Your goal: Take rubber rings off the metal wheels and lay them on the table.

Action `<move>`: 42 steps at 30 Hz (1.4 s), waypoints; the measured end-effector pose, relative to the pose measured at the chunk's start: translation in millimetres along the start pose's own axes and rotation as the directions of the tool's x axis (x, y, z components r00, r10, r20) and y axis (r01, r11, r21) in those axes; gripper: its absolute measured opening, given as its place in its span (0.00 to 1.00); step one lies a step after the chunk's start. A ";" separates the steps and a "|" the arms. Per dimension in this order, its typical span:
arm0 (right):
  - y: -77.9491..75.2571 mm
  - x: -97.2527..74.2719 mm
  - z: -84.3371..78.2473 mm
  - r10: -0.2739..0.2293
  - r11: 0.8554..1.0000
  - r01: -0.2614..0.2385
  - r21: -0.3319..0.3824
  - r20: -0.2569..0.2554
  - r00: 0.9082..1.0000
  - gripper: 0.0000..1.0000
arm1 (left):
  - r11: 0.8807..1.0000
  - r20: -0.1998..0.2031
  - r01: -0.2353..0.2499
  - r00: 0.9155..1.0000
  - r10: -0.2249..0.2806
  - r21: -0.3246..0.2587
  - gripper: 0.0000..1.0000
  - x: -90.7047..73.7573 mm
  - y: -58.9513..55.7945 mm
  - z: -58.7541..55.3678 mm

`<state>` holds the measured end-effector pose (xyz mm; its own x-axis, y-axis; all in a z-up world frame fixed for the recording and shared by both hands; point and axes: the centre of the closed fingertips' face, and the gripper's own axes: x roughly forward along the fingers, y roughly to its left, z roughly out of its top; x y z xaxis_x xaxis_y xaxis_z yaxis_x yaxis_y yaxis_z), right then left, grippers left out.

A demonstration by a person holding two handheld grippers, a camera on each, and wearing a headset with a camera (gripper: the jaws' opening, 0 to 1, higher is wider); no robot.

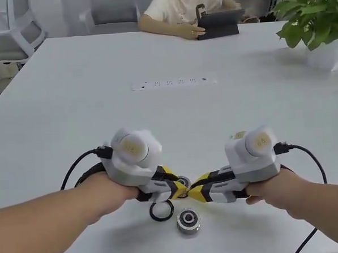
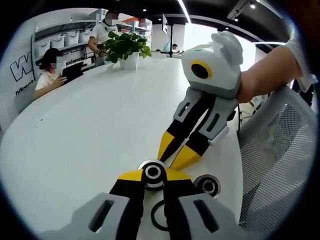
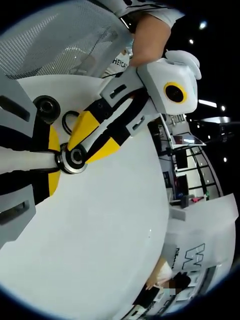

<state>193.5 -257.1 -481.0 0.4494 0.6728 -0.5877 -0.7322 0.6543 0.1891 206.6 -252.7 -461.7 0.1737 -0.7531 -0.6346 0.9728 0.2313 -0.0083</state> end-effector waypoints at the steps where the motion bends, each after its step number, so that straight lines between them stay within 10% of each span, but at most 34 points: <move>1: 0.0 0.0 0.1 0.000 1.000 0.000 0.000 0.000 1.000 0.09 | 1.000 0.000 -0.004 1.000 0.004 0.002 0.07 0.0 0.6 0.0; 21: -3.8 -1.1 -0.8 -0.015 0.993 0.013 0.121 0.021 1.000 0.00 | 0.999 0.014 -0.041 0.999 0.040 0.031 0.07 0.5 0.6 -1.0; 42: -11.7 -9.0 7.8 -0.034 0.944 -0.007 0.330 0.120 0.992 0.00 | 0.998 0.011 -0.056 0.998 0.055 0.028 0.07 0.0 0.6 -0.4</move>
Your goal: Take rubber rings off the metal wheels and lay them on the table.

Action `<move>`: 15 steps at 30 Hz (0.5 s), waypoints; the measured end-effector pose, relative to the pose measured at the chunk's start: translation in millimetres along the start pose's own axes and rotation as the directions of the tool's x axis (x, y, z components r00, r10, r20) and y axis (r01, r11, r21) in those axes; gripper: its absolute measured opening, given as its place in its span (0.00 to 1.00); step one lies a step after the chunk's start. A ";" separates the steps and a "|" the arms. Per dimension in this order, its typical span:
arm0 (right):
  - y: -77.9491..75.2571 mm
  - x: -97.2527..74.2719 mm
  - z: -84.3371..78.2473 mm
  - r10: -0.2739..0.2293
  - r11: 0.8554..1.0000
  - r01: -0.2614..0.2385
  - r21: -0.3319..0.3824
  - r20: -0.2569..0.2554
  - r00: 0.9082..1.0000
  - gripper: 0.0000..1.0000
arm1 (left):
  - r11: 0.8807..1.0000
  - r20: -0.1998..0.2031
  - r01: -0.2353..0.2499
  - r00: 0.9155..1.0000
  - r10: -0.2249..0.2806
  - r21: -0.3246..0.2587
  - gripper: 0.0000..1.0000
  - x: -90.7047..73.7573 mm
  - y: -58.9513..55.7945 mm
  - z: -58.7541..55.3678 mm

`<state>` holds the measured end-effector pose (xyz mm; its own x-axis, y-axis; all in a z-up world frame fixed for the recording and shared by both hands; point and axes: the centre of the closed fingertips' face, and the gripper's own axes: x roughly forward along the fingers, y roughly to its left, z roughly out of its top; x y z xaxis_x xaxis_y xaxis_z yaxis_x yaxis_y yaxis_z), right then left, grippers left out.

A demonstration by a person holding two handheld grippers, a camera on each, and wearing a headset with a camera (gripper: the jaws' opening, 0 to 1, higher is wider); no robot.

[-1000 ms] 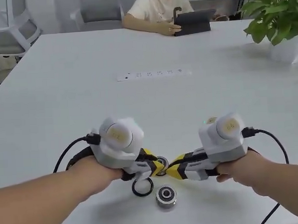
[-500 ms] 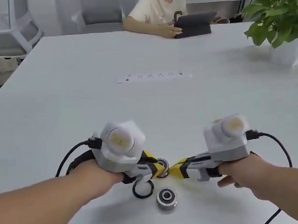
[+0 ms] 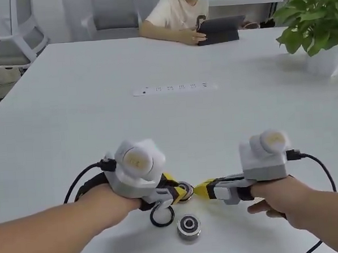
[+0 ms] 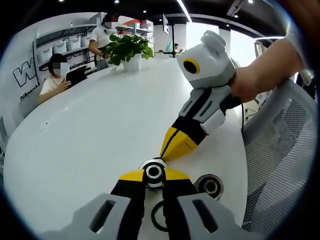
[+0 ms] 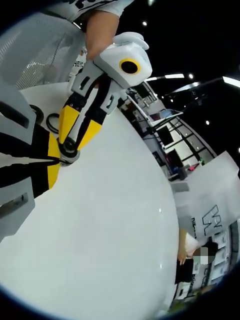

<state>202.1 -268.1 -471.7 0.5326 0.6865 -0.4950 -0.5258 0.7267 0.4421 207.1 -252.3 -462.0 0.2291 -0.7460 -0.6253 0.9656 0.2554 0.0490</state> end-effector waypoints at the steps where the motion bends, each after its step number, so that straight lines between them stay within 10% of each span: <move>1: 0.2 0.1 1.0 0.002 1.000 -0.002 0.008 0.005 1.000 0.00 | 1.000 0.000 0.000 1.000 0.000 0.001 0.07 0.0 0.0 0.0; 15: 5.4 -0.5 5.5 0.031 0.997 -0.033 0.065 0.039 0.999 0.00 | 1.000 -0.006 -0.009 1.000 0.009 0.016 0.07 0.3 -0.6 0.5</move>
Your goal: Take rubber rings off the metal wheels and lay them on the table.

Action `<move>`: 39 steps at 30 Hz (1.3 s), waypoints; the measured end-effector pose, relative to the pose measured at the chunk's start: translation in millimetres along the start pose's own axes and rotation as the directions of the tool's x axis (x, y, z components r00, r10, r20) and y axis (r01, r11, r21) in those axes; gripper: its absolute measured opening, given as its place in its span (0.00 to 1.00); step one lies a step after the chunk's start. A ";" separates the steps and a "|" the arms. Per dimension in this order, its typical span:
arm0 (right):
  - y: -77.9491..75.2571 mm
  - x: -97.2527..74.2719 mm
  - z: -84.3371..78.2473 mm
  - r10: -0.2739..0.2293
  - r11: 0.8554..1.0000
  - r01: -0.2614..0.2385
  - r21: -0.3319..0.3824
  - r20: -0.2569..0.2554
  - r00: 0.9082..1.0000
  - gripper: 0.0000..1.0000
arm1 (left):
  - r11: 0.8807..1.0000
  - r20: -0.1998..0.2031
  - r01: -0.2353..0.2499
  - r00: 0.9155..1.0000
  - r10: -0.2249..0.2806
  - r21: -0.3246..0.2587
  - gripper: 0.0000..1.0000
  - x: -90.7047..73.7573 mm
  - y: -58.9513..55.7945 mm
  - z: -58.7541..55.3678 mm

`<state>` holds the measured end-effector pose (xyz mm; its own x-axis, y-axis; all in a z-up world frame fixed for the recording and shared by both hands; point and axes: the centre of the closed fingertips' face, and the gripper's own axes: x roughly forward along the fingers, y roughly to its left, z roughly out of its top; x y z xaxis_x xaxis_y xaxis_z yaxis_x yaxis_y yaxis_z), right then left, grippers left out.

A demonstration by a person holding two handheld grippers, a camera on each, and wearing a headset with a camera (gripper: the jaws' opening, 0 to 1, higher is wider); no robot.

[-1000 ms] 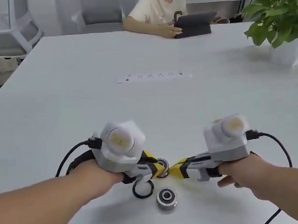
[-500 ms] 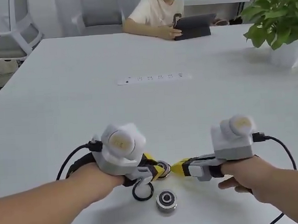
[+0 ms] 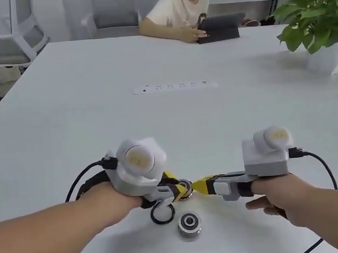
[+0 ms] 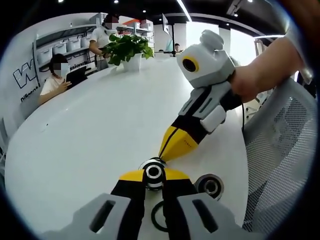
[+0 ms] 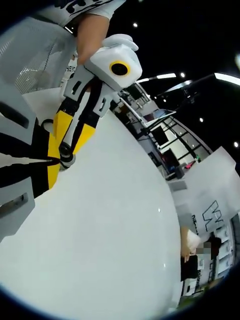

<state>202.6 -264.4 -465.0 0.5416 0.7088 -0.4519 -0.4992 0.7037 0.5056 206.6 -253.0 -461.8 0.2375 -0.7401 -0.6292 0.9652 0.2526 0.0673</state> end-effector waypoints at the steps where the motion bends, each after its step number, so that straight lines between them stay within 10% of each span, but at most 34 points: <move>1: 0.2 -0.2 0.1 0.001 1.000 -0.001 0.003 0.002 1.000 0.00 | 1.000 -0.002 -0.001 1.000 0.001 0.004 0.07 0.1 -0.1 0.1; 39: 19.3 1.8 3.8 0.082 0.997 -0.082 0.008 0.014 0.997 0.00 | 1.000 -0.012 -0.004 1.000 0.004 0.011 0.07 -0.2 -0.5 -0.2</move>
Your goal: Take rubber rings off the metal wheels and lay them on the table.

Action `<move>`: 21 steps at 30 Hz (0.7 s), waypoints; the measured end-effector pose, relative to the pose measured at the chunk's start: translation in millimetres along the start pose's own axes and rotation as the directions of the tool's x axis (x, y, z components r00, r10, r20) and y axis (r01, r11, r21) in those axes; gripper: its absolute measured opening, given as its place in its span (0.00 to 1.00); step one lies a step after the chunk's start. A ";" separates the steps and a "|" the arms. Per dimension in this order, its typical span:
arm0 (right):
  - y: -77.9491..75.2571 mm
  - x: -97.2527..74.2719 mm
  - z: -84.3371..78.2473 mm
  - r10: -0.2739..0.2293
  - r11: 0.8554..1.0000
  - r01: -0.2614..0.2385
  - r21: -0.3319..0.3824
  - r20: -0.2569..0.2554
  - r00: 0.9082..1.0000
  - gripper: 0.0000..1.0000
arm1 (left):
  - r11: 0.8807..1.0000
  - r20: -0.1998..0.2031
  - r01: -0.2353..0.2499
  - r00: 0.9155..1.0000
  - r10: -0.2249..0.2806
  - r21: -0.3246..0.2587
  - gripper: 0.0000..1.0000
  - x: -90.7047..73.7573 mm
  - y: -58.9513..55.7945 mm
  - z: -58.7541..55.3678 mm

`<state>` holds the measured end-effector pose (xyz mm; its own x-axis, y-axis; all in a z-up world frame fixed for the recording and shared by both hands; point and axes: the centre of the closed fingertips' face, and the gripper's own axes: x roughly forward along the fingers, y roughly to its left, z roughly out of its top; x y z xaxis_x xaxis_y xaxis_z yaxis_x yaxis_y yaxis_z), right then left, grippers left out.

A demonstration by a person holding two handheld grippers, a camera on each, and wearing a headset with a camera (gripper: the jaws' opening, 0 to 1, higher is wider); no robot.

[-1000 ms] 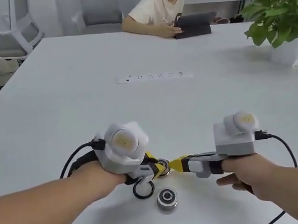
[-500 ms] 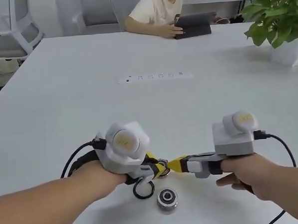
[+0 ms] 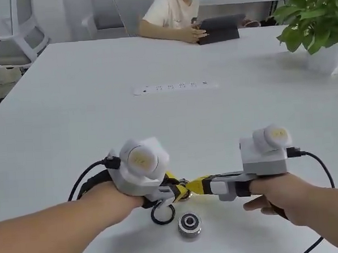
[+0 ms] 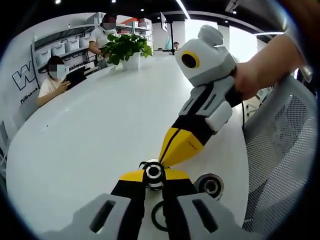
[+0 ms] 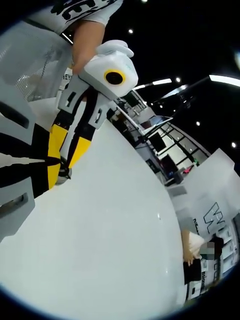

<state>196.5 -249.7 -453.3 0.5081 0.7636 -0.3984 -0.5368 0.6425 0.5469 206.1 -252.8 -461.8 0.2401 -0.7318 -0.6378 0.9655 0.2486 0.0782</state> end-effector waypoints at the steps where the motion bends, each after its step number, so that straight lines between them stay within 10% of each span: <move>1: 0.6 -0.4 -0.2 0.003 1.000 -0.003 0.004 0.002 1.000 0.00 | 1.000 0.002 0.000 1.000 0.000 -0.001 0.07 -0.1 -0.1 0.0; 21: 7.7 -7.2 -2.3 0.071 0.997 -0.071 0.029 0.008 0.997 0.00 | 1.000 0.006 0.003 1.000 -0.003 -0.007 0.07 -0.3 -1.6 0.3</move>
<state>187.2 -250.1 -447.9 0.4739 0.8067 -0.3531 -0.5518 0.5845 0.5948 204.5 -253.2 -461.6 0.2378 -0.7363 -0.6335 0.9655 0.2505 0.0712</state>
